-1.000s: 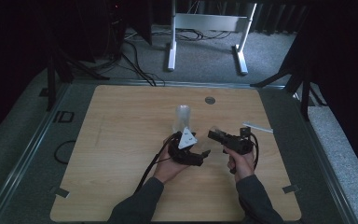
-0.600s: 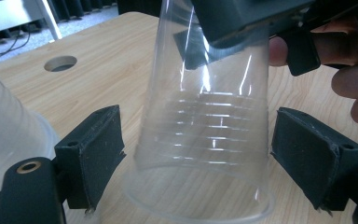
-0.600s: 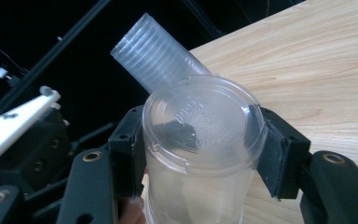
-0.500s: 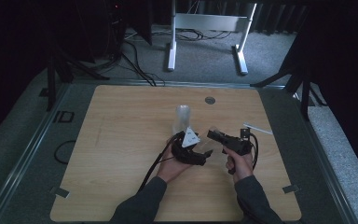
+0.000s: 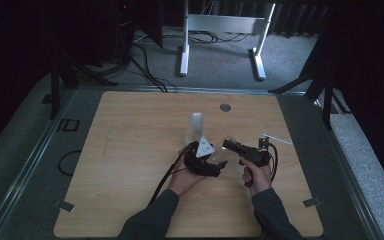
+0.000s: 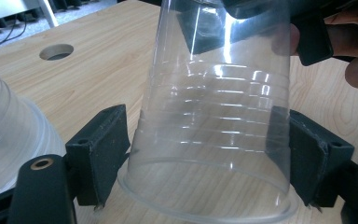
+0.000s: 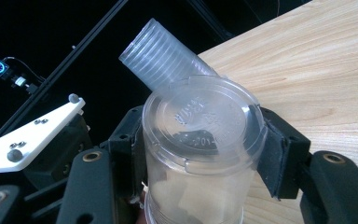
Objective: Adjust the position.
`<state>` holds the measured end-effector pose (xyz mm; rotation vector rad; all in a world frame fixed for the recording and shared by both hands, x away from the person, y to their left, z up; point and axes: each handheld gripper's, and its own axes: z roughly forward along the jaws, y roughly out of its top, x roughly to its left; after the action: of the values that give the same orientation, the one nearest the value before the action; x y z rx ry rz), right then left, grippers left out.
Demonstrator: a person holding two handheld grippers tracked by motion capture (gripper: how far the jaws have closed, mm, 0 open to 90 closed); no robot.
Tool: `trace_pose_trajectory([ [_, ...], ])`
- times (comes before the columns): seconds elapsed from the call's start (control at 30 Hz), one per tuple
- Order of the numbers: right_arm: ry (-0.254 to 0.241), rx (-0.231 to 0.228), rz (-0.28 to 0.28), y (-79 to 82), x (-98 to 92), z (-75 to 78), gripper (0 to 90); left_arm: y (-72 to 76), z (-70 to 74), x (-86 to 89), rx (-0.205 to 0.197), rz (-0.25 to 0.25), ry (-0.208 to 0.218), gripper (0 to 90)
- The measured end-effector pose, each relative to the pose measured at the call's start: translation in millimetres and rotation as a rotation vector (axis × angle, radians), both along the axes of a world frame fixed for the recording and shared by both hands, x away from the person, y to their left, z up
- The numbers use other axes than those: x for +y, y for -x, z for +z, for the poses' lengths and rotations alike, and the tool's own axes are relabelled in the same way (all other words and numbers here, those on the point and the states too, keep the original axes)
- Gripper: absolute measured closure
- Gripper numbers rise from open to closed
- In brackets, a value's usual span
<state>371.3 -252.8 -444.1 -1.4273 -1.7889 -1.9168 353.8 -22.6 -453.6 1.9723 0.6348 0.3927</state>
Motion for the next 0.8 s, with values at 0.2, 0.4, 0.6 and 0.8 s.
trace_pose_trajectory([
  [0.2, 0.001, 0.003, 0.002, -0.3, -0.3, -1.2, 41.6, 0.4, -0.6, -0.7, -0.002, 0.000, -0.003, 22.7],
  [0.4, -0.019, 0.013, 0.002, -0.5, -1.7, -2.5, 41.6, 1.6, 0.0, -1.5, -0.009, -0.002, 0.004, 23.1],
  [0.6, -0.019, 0.011, 0.002, -0.5, -2.3, -2.7, 41.6, 1.4, -0.8, -2.2, -0.012, -0.008, 0.005, 23.1],
  [0.8, -0.015, 0.016, 0.006, -0.8, -2.2, -4.2, 41.6, 1.4, -1.7, -2.7, -0.006, -0.007, -0.006, 25.0],
])
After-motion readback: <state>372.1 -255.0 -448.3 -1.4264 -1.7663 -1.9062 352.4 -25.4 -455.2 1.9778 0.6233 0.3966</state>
